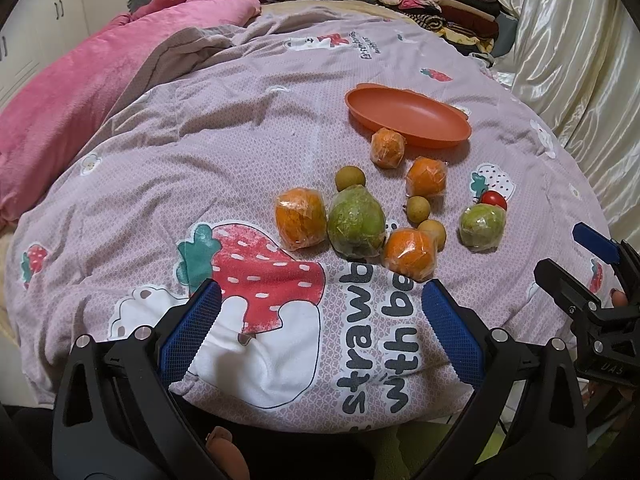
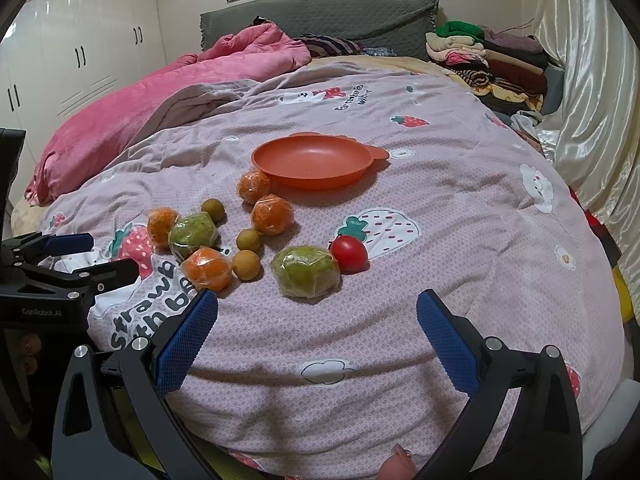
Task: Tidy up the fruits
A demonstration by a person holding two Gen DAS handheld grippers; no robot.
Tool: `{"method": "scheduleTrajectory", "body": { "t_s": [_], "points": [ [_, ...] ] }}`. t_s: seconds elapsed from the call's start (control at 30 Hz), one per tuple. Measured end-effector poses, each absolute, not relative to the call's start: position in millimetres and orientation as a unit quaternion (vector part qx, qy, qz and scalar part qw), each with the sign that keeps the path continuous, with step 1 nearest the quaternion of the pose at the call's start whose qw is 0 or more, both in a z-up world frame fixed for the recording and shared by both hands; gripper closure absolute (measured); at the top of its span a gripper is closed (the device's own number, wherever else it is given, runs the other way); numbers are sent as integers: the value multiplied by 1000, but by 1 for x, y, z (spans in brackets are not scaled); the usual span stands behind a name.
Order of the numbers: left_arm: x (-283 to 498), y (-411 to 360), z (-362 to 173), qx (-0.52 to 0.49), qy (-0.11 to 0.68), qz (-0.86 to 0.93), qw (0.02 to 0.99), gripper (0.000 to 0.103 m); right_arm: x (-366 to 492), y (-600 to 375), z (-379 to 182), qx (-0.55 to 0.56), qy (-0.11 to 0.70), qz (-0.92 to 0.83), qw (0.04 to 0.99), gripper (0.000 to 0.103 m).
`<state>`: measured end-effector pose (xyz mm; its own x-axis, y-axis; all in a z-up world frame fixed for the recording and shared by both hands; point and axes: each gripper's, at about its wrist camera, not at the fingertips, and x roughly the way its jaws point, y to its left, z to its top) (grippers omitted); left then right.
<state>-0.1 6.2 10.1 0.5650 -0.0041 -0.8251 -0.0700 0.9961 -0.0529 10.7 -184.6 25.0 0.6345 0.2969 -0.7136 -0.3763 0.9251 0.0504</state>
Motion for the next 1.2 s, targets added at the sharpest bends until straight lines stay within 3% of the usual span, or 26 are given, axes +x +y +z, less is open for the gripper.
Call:
{"method": "scheduleTrajectory", "body": {
  "t_s": [1.2],
  "points": [
    [3, 8, 13, -39, 463, 15, 885, 8, 13, -183, 22, -46, 391, 189, 899, 4]
  ]
}}
